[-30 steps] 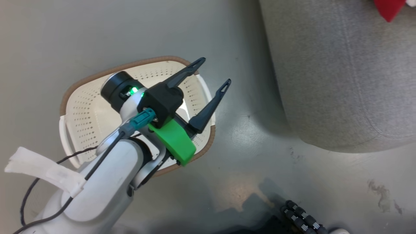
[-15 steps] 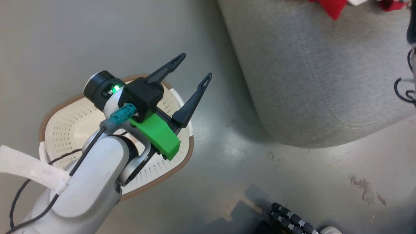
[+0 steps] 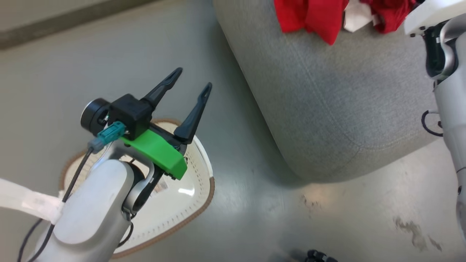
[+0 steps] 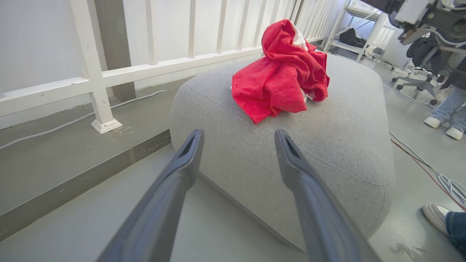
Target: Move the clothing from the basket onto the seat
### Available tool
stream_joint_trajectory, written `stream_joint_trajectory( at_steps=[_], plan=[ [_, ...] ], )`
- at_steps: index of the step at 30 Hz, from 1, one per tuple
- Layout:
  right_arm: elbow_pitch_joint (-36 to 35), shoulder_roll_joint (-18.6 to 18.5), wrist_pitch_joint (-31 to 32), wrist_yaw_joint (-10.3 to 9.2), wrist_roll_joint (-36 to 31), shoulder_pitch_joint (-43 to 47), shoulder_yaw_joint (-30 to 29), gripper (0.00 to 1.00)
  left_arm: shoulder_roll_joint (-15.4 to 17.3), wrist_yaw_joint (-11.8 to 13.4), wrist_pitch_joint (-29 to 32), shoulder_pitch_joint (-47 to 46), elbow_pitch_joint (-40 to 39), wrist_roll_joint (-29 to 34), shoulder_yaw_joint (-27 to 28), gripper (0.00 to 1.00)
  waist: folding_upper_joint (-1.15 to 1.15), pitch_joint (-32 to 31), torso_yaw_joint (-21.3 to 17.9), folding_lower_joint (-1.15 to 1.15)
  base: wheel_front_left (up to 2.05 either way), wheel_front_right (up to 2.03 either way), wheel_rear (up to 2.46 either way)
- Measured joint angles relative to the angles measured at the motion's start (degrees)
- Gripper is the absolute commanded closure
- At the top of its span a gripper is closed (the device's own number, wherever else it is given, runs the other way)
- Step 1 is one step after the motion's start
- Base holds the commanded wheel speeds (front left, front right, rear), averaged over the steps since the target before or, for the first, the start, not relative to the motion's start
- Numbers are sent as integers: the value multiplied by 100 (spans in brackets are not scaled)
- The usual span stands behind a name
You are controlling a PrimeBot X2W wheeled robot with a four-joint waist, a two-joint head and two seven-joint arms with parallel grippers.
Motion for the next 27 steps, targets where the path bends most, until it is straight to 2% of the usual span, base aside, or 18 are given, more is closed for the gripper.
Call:
stream_joint_trajectory(
  at_steps=[6, 12, 22, 27],
  plan=[
    [-361, 138, -8, 105, 0, 329, 2, 0, -74, 163, -270, 235, 215, -120, 233, 0, 0, -456, 127, 0, 0, 0, 0],
    [-723, 377, -9, 202, 0, 938, 40, 0, -110, 293, -570, 666, 448, -358, 460, 0, 0, -892, 479, 0, 0, 0, 0],
    [-1236, 671, -9, 191, -3, 1922, 80, 0, -97, 642, -751, 1358, 708, -531, 886, 0, 0, -1449, 1131, 0, 0, 0, 0],
    [-1517, 849, -9, 90, -34, 2460, 69, 0, -37, 803, -802, 1723, 768, -643, 1152, 0, 0, -1724, 1436, 0, 0, 0, 0]
  ],
)
